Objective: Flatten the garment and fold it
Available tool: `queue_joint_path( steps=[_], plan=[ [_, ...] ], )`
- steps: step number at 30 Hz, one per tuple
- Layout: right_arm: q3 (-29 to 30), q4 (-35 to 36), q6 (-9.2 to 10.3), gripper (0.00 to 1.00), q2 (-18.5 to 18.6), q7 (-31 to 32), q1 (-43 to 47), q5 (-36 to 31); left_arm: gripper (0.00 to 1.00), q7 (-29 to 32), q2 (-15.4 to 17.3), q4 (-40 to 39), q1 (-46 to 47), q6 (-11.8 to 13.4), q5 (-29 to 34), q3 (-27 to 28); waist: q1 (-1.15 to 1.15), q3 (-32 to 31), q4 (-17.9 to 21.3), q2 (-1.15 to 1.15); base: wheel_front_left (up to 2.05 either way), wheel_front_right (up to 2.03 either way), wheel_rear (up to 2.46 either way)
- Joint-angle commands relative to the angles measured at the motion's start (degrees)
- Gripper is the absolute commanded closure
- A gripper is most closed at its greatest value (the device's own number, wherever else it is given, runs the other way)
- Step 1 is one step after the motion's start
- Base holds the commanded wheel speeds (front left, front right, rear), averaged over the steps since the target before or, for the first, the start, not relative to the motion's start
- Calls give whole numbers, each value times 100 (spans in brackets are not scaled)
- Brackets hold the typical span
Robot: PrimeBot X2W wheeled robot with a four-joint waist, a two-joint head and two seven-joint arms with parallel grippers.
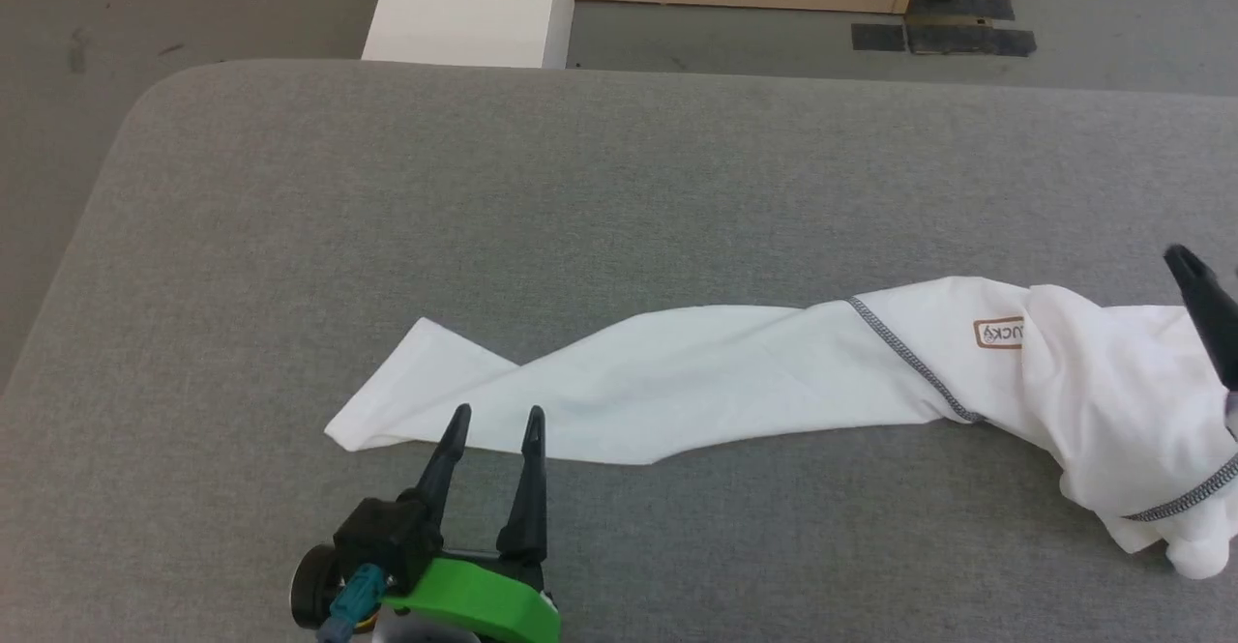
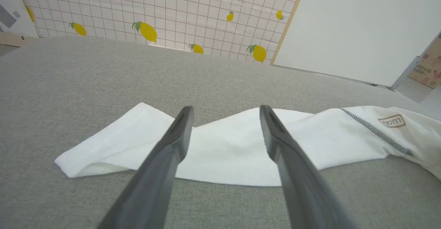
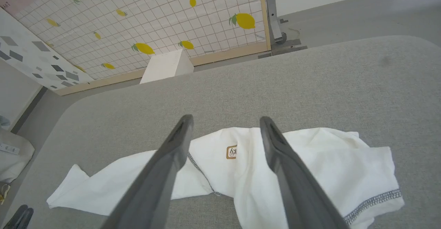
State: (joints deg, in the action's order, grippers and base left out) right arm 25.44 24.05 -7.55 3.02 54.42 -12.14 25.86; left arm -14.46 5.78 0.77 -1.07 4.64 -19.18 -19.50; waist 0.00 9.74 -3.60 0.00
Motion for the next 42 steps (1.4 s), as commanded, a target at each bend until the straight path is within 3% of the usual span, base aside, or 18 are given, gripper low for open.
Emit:
queue_joint_path(
  steps=[1, 11, 19, 20, 21, 22, 27, 32, 38, 42],
  plan=[
    [-89, -146, 6, 0, -6, -72, -178, -121, 0, -28, 0, 16, 47, -19, -16, -10, 0, 51, -66, 0, 0, 0, 0],
    [-1560, -2275, 6, 0, 433, -108, -536, -910, 0, -34, -21, 81, 228, -80, -5, -114, 0, 350, -481, 0, 0, 0, 0],
    [-2001, -3733, 6, 2, 700, -512, -809, -1274, 0, -37, -42, 86, 337, -52, -13, -139, 0, 534, -841, 0, 0, 0, 0],
    [-2033, -3854, 6, 51, 729, -560, -830, -1315, 0, -38, -45, 87, 342, -49, -16, -137, 0, 541, -854, 0, 0, 0, 0],
    [-2058, -3929, 6, 66, 753, -609, -850, -1335, 0, -39, -46, 88, 346, -46, -17, -136, 0, 546, -860, 0, 0, 0, 0],
    [-2075, -3999, 6, 100, 786, -698, -882, -1355, 0, -40, -49, 91, 352, -40, -20, -133, 0, 552, -863, 0, 0, 0, 0],
    [-2061, -3993, 6, 100, 789, -1078, -1141, -1177, 0, -45, -70, 131, 355, -27, -51, -104, 0, 453, -784, 0, 0, 0, 0],
    [-2400, -3220, 6, 100, 587, -1361, -1503, -576, 0, -49, -83, 150, 343, -32, -69, -70, 0, 266, -674, 0, 0, 0, 0],
    [-3727, -1976, 6, 100, 115, -1212, -1216, 520, 0, -51, -23, 119, 233, 28, -74, 71, 0, 142, -622, 0, 0, 0, 0],
    [-4712, -1768, 6, 100, 7, -1174, -520, 1065, 0, -52, 5, 54, 143, 115, -73, 191, 0, 147, -717, 0, 0, 0, 0]
  ],
)
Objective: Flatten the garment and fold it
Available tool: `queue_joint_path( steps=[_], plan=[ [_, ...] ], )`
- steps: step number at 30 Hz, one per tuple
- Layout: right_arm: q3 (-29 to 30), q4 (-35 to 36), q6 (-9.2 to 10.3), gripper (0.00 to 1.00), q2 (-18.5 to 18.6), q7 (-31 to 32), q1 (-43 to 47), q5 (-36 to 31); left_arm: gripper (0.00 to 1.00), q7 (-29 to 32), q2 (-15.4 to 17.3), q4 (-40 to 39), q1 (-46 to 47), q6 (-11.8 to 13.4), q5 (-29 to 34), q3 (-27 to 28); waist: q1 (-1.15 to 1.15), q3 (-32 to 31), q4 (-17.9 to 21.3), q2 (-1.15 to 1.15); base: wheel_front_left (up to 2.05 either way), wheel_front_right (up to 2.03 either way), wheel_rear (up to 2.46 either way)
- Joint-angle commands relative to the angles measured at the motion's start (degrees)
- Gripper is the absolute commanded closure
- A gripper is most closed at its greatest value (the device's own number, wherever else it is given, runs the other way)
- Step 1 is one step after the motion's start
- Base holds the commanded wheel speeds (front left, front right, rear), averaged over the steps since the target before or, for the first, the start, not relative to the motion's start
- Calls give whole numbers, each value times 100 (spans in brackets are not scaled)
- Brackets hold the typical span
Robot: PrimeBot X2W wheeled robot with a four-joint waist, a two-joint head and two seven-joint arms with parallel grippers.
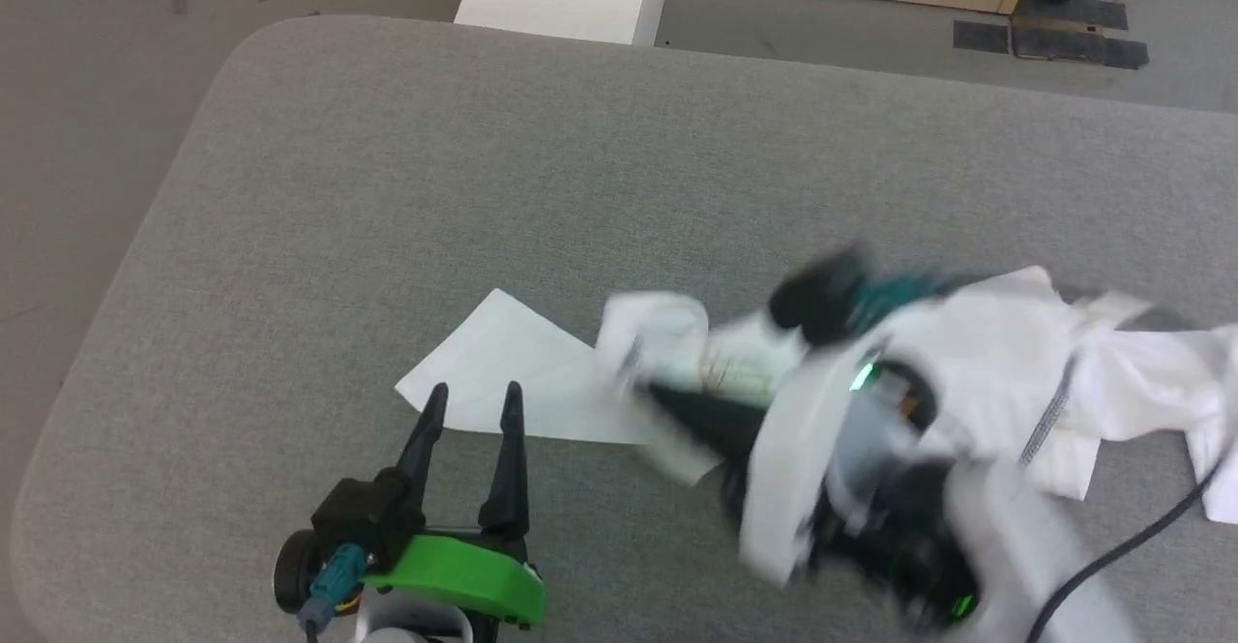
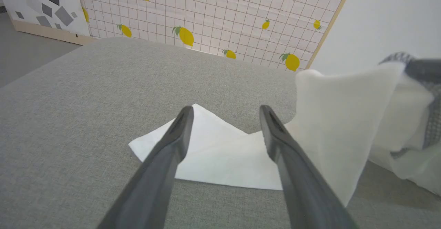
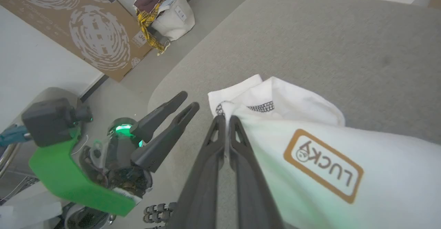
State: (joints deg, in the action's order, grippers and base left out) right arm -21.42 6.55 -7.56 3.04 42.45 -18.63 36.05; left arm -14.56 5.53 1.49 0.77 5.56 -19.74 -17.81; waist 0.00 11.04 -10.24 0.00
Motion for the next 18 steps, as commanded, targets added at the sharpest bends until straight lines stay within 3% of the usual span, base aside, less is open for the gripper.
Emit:
queue_joint_path(
  steps=[1, 2, 3, 4, 5, 11, 18],
  plan=[
    [-227, -97, 8, 100, -3, 27, 341, 119, 0, -42, 39, -40, -62, 37, -15, 46, 0, 24, -92, 0, 0, 0, 0],
    [-567, -338, 8, 100, -8, -33, 601, -9, 0, -42, 60, -71, -94, 36, -11, 59, 0, 56, -154, 0, 0, 0, 0],
    [-640, -527, 8, 75, -9, -17, 725, -67, 0, -42, 67, -79, -100, 32, -8, 57, 0, 66, -179, 0, 0, 0, 0],
    [-736, -722, 8, 46, 10, 0, 815, -189, 0, -43, 68, -81, -97, 18, -5, 41, 0, 81, -227, 0, 0, 0, 0],
    [-800, -843, 8, 0, 57, -2, 850, -295, 0, -43, 67, -80, -92, 11, -4, 29, 0, 86, -257, 0, 0, 0, 0],
    [-615, -817, 8, 0, 201, 58, 764, -288, 0, -43, 55, -47, -156, 36, -34, 44, 0, 31, -223, 0, 0, 0, 0],
    [581, -45, 8, 0, 150, -25, 484, -112, 0, -43, 54, 17, -211, 23, -62, 14, 0, -165, 19, 0, 0, 0, 0]
  ],
)
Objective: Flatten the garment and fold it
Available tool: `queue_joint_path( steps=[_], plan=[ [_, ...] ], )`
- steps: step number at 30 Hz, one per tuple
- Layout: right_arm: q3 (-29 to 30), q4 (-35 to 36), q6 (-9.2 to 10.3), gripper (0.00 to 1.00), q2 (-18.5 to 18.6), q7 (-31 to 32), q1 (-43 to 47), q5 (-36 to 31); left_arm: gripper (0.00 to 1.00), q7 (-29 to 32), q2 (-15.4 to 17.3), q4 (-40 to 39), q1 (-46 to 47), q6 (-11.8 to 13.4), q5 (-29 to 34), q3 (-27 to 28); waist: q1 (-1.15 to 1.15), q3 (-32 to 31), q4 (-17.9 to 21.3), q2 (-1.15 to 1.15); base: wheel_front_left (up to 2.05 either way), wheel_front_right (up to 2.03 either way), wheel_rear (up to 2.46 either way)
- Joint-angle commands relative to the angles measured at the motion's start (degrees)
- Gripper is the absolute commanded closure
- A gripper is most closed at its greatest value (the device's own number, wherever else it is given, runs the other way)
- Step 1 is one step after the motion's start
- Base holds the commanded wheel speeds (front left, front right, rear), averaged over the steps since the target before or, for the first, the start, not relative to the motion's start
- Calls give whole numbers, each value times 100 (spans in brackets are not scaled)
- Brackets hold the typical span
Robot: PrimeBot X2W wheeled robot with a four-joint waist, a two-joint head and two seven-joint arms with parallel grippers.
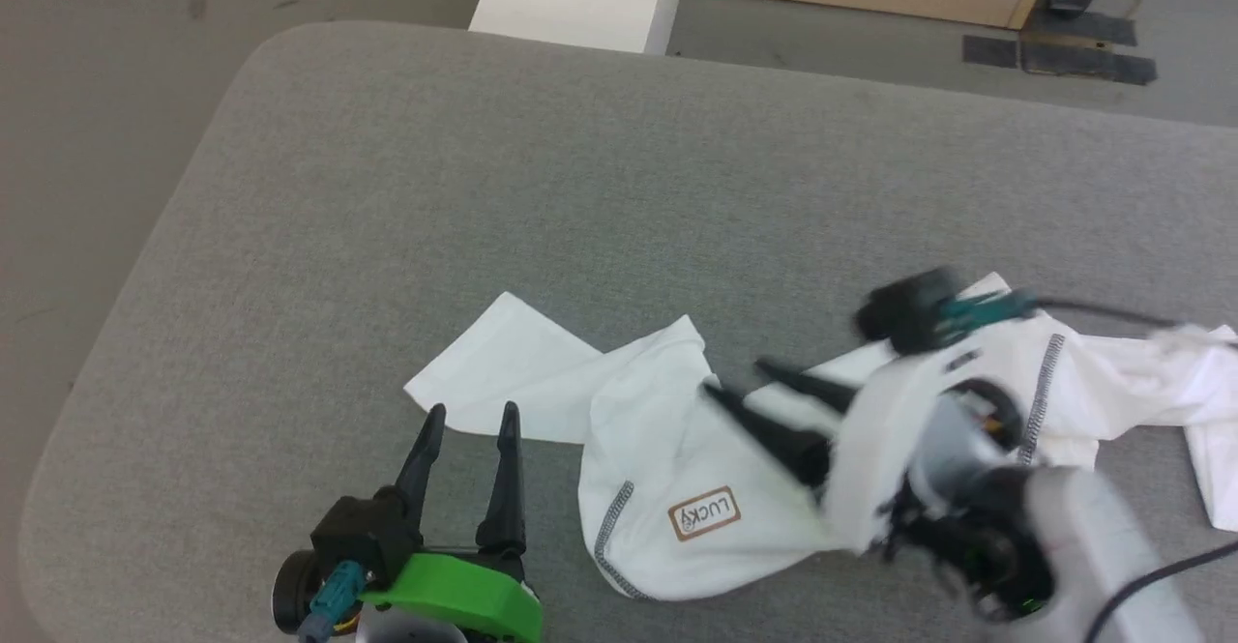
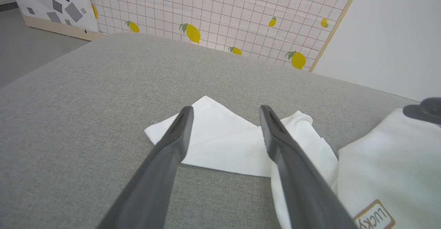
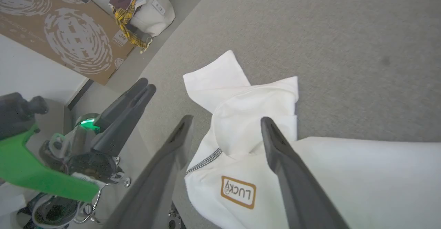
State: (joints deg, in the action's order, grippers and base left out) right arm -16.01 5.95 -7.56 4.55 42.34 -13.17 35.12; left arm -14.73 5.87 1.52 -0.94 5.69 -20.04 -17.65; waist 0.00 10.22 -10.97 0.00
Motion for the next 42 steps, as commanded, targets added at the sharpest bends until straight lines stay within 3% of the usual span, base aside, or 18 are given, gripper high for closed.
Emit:
queue_joint_path(
  steps=[1, 5, 10, 14, 19, 34, 35, 36, 37, 38, 42],
  plan=[
    [244, 61, 8, 0, -7, 9, -69, -32, 0, -27, 23, 17, -43, 10, -31, -8, 0, -103, 115, 0, 0, 0, 0],
    [1138, 147, 8, 0, 146, 207, -178, -370, 0, -18, 45, 6, -48, 0, -25, -46, 0, -141, 199, 0, 0, 0, 0],
    [2018, -12, 8, 0, 713, 495, -306, -963, 0, 16, 74, -35, -43, -22, -14, -114, 0, -72, 232, 0, 0, 0, 0],
    [2525, -248, 8, 0, 1177, 810, -269, -1193, 0, 33, 95, -48, -34, -35, -16, -149, 0, 13, 230, 0, 0, 0, 0],
    [2736, -518, 8, 0, 1766, 1100, -87, -1317, 0, 32, 87, -36, -2, -53, -29, -201, 0, 101, 191, 0, 0, 0, 0],
    [2997, -1808, 8, 0, 1447, 446, -377, -1732, 0, 48, 88, -28, 248, -62, -26, -276, 0, 486, -111, 0, 0, 0, 0],
    [3070, -1913, 8, 22, 1413, 365, -428, -1799, 0, 47, 89, -36, 252, -52, -24, -276, 0, 510, -124, 0, 0, 0, 0],
    [3117, -1977, 8, 57, 1392, 280, -470, -1857, 0, 46, 90, -41, 253, -45, -23, -277, 0, 522, -129, 0, 0, 0, 0],
    [3172, -2039, 8, 85, 1377, 171, -524, -1923, 0, 45, 91, -46, 251, -37, -22, -279, 0, 532, -132, 0, 0, 0, 0],
    [3207, -2073, 8, 100, 1373, 89, -567, -1959, 0, 44, 90, -50, 247, -31, -23, -279, 0, 535, -133, 0, 0, 0, 0],
    [3145, -1946, 8, 100, 1388, -237, -801, -1906, 0, 37, 92, -45, 224, 9, -42, -253, 0, 478, -63, 0, 0, 0, 0]
  ],
)
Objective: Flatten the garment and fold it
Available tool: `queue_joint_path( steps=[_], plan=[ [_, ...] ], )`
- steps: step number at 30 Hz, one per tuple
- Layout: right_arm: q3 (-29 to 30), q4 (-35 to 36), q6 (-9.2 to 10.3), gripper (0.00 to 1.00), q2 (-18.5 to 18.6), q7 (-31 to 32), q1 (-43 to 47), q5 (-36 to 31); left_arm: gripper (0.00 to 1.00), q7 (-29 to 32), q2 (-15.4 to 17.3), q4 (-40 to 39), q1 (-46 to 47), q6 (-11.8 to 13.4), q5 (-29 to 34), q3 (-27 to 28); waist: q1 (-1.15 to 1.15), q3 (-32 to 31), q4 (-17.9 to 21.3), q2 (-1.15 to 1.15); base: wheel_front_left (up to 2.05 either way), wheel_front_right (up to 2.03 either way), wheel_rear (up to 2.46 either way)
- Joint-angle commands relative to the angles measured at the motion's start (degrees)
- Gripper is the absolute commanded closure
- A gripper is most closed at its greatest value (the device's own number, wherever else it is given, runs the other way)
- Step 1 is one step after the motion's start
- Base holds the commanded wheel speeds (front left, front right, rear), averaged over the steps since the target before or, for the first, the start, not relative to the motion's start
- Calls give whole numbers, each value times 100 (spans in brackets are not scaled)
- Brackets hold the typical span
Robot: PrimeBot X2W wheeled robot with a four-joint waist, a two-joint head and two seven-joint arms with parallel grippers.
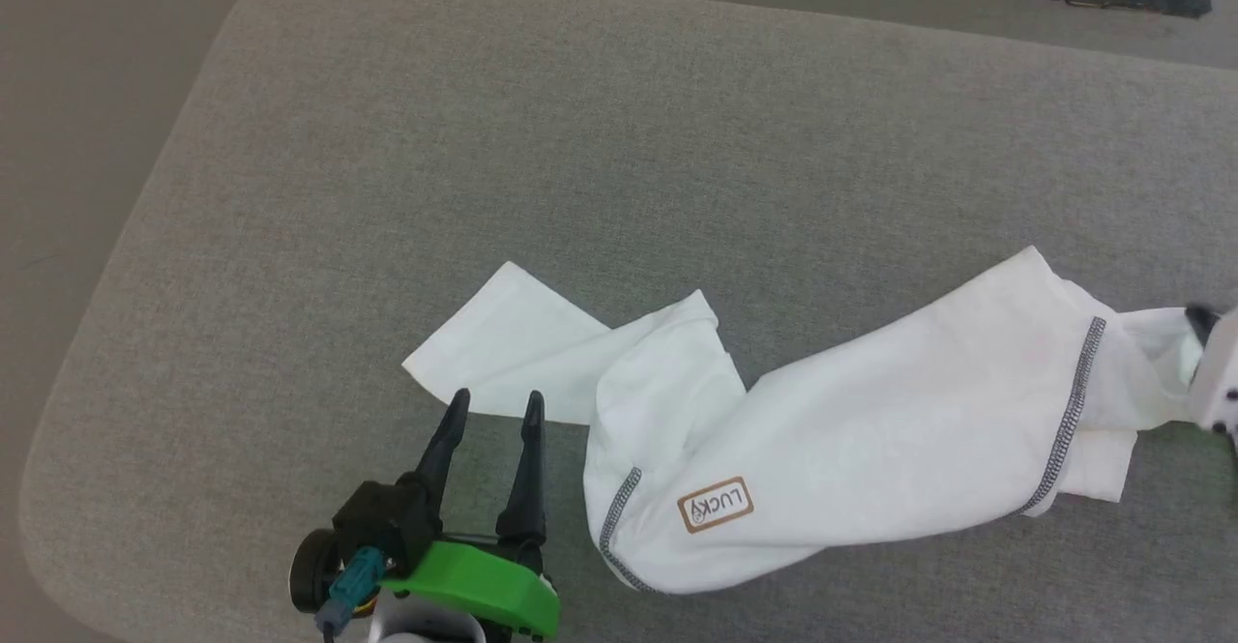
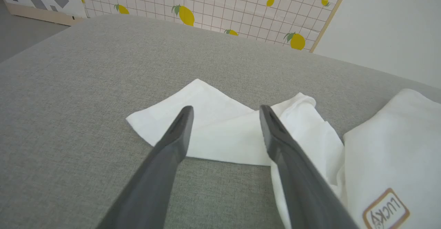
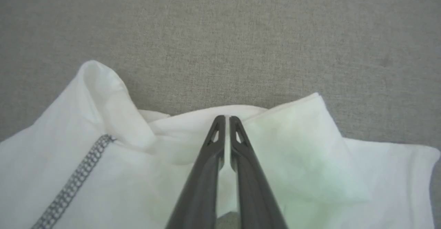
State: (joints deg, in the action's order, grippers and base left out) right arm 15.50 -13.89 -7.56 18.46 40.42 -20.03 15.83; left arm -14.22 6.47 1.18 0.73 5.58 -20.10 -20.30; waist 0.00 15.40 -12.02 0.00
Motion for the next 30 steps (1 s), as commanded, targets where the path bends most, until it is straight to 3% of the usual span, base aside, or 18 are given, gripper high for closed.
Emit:
queue_joint_path(
  steps=[1, 10, 11, 12, 14, 21, 30],
  plan=[
    [-27, 140, 8, 100, 3, -123, -211, 89, 0, -17, 28, -8, 55, 23, -46, 17, 0, -68, 77, 0, 0, 0, 0],
    [-315, 1312, 8, 100, 3, -70, -1106, 535, 0, -40, 20, 43, 33, 19, -94, 45, 0, -413, 418, 0, 0, 0, 0],
    [-294, 1388, 8, 95, -16, 64, -1134, 553, 0, -41, 20, 43, 22, 27, -99, 51, 0, -437, 449, 0, 0, 0, 0],
    [-266, 1424, 8, 69, -31, 196, -1126, 557, 0, -42, 20, 42, 12, 32, -101, 51, 0, -447, 465, 0, 0, 0, 0],
    [-124, 1456, 8, 0, -107, 501, -1011, 537, 0, -46, 19, 41, -21, 32, -103, 41, 0, -447, 491, 0, 0, 0, 0],
    [504, 1321, 8, 0, -426, 994, -255, 244, 0, -51, 57, 12, -25, 19, -107, 31, 0, -260, 481, 0, 0, 0, 0],
    [973, 608, 8, 0, -238, 478, 385, -87, 0, -37, 60, -51, 189, 4, -53, -57, 0, 273, 431, 0, 0, 0, 0]
  ],
)
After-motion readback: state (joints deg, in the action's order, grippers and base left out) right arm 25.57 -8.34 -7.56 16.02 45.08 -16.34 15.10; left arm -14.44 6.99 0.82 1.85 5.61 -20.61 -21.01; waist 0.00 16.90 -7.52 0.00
